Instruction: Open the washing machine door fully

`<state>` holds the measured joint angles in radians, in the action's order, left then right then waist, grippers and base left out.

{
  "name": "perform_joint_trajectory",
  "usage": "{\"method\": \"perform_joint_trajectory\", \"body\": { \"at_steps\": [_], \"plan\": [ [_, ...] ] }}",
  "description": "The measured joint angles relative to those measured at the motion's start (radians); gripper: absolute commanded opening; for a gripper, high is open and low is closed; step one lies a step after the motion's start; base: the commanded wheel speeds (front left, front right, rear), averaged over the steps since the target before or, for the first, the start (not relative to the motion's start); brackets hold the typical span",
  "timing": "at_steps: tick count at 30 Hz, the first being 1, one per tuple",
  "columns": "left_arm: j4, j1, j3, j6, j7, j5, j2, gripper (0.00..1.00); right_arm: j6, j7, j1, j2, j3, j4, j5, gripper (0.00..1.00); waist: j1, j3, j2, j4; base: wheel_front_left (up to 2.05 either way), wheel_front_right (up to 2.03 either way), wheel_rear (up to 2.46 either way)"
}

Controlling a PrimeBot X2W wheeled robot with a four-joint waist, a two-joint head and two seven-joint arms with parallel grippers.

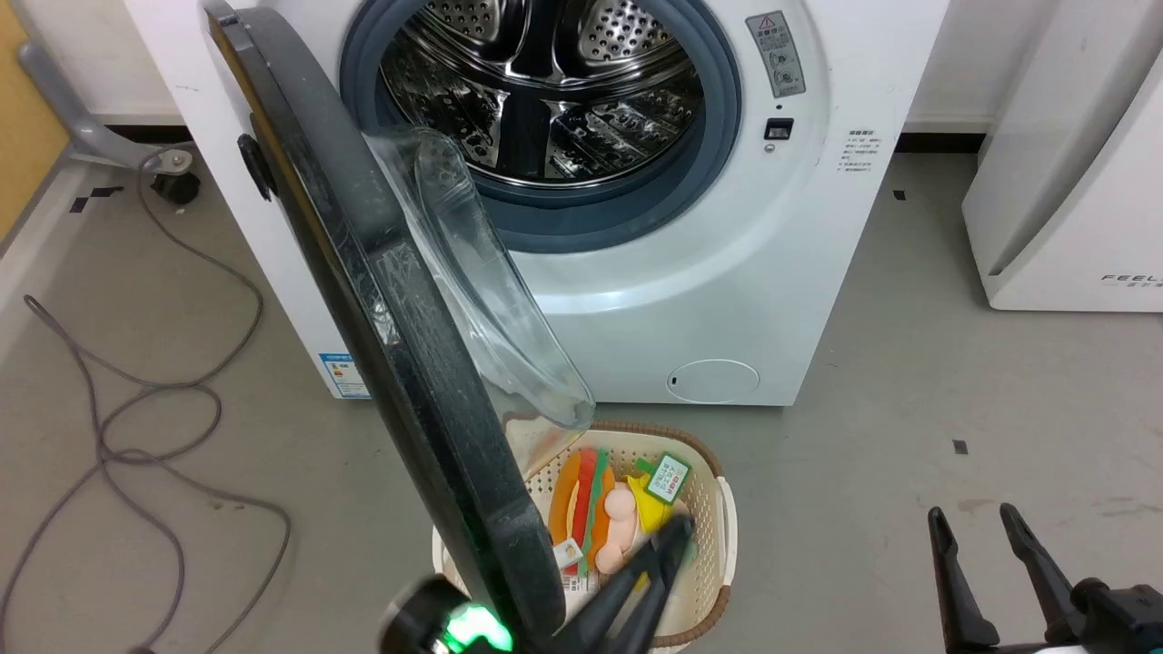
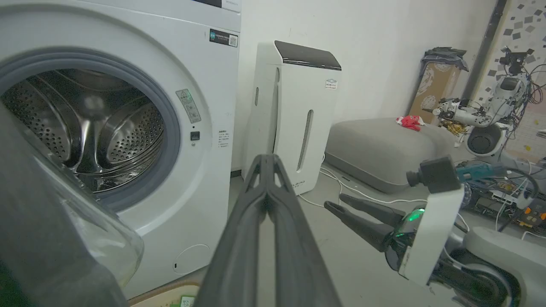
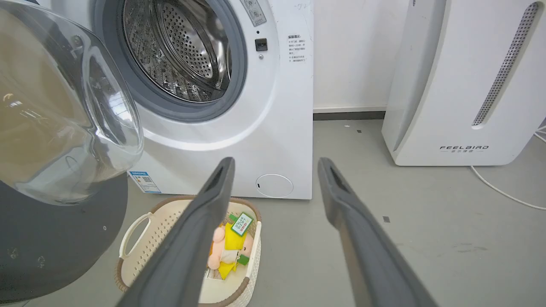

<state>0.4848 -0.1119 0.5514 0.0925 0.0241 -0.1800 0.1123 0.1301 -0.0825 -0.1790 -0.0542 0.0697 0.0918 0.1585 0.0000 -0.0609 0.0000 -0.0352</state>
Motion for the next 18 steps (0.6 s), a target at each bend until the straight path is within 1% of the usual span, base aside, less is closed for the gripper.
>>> {"method": "perform_joint_trajectory", "body": {
  "at_steps": [3, 7, 14, 18],
  "plan": [
    [-0.066, -0.033, 0.02, 0.0, -0.032, -0.004, 0.009, 0.0, 0.0, 0.0, 0.0, 0.0, 0.0, -0.005, 0.0, 1.0, 0.0, -0.004, 0.0, -0.001, 0.0, 0.0, 0.0],
    [-0.17, -0.041, 0.02, -0.003, -0.041, -0.007, 0.013, 0.0, 0.0, 0.0, 0.002, 0.0, -0.002, -0.011, 0.0, 1.0, 0.0, -0.01, 0.0, 0.001, 0.0, 0.0, 0.0],
    [-0.301, 0.012, -0.035, -0.07, 0.01, 0.003, -0.009, 0.0, 0.0, -0.006, 0.005, 0.0, -0.002, -0.021, 0.001, 1.0, 0.0, -0.016, 0.0, 0.008, 0.0, 0.0, 0.0],
    [-0.33, 0.036, -0.051, -0.09, 0.025, 0.01, -0.012, 0.0, 0.0, -0.007, 0.005, 0.0, -0.002, -0.025, 0.001, 1.0, 0.0, -0.016, 0.0, 0.01, 0.0, 0.0, 0.0]
  ]
}}
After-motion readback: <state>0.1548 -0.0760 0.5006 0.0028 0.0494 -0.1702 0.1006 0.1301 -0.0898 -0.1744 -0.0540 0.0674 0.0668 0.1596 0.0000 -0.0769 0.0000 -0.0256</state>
